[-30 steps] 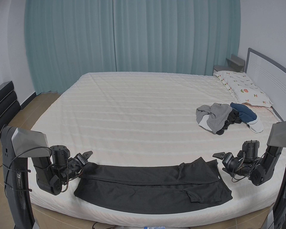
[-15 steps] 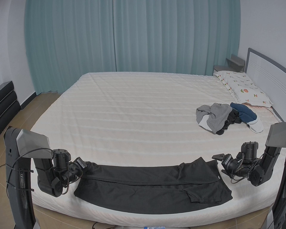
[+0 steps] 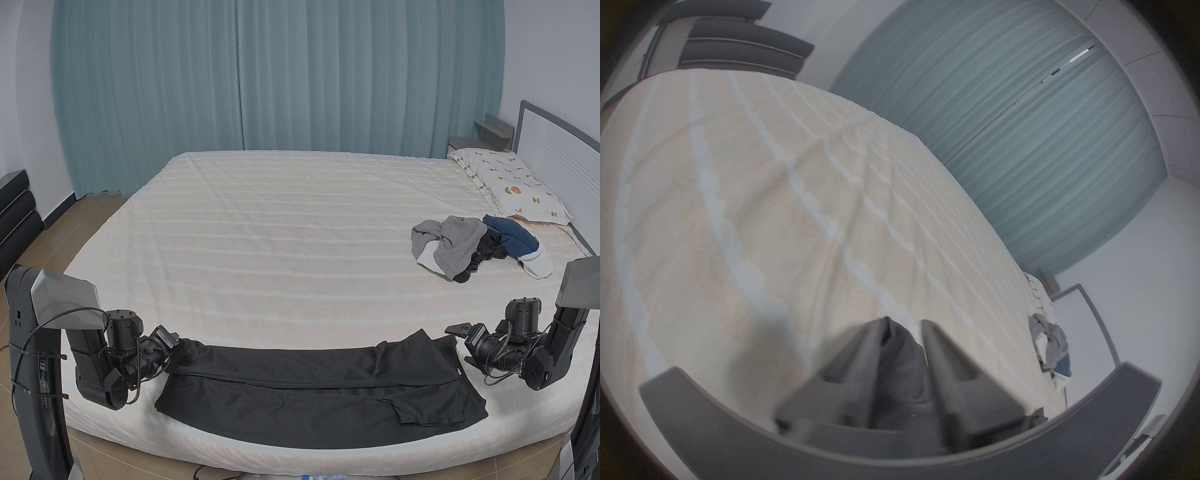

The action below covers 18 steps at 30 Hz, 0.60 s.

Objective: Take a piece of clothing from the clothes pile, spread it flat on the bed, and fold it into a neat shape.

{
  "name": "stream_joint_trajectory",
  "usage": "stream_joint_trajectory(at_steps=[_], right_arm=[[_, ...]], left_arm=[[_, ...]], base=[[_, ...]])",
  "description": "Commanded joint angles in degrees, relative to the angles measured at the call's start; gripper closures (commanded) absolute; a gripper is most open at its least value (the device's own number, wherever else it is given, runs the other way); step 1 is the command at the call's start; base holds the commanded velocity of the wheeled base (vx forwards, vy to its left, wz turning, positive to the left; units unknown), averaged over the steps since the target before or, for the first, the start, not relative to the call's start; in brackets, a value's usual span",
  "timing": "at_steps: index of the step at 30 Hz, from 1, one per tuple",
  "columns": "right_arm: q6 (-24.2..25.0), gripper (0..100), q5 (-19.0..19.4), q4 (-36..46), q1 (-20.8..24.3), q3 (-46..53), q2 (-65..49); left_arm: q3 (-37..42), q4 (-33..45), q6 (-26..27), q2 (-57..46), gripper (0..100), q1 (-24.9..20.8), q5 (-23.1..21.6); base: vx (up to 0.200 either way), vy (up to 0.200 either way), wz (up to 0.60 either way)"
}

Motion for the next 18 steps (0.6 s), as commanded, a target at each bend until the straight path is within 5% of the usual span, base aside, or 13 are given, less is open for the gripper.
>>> stream_joint_trajectory(at_steps=[1, 11, 12, 18], right_arm=[[0.0, 0, 0.1, 0.0, 0.3, -0.3, 0.8], [1.8, 0, 0.8, -1.0, 0.4, -0.7, 3.0], [2.4, 0, 1.4, -0.9, 0.2, -0.7, 2.8], [3.0, 0, 2.7, -1.1, -0.7, -0.6, 2.3]], left_arm=[[-0.4, -0.1, 0.2, -0.2, 0, -0.1, -3.5], [-1.2, -0.2, 3.0, 1.0, 0, -0.1, -4.1], [-1.2, -0.2, 3.1, 1.0, 100, -0.2, -4.1], [-1.0, -0.1, 4.2, 1.2, 100, -0.5, -3.3]], base=[[0.000, 0.000, 0.00], [0.000, 0.000, 0.00], [0.000, 0.000, 0.00], [0.000, 0.000, 0.00]])
